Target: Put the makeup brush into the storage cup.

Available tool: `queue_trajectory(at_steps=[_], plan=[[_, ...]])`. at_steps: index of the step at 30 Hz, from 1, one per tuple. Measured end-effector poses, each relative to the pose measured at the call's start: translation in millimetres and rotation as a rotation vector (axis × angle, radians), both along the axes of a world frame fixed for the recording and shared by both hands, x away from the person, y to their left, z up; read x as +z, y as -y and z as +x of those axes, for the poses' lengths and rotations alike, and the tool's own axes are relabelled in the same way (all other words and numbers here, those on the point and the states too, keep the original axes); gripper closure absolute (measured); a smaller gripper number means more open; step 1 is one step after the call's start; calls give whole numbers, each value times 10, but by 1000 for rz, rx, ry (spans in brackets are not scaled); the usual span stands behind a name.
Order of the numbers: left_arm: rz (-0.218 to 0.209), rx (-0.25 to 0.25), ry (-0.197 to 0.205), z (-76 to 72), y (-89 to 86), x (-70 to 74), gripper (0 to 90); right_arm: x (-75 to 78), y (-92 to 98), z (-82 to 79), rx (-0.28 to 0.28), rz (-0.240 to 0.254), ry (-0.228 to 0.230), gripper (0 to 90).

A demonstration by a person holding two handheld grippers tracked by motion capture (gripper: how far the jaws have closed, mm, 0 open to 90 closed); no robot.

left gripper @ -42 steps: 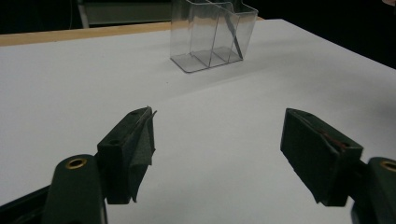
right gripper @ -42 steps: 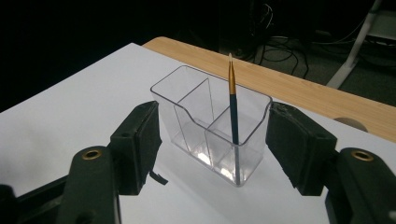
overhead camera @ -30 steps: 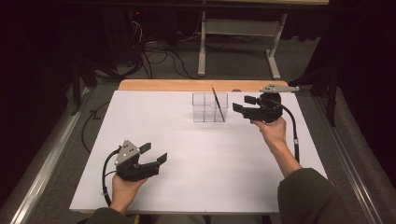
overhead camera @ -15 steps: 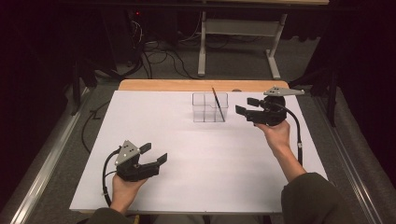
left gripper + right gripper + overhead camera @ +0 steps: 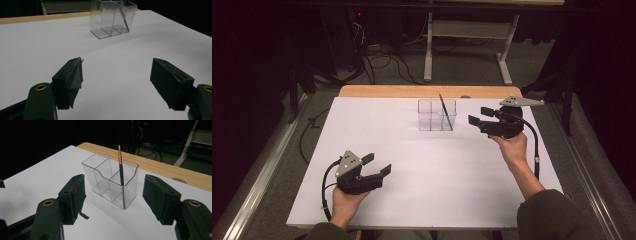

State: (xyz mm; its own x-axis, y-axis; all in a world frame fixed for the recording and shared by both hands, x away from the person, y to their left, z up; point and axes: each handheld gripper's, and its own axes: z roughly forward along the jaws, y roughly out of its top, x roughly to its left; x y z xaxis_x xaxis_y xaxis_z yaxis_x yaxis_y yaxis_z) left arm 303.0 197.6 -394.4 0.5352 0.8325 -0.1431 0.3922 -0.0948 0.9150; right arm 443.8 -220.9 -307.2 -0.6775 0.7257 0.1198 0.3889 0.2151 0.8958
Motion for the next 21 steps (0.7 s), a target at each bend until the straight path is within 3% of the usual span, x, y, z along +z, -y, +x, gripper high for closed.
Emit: queue_trajectory(at_steps=[21], plan=[[-1, -1, -3, 1, 3, -3, 264, -21, 117, -111, -8, 20, 11, 362]])
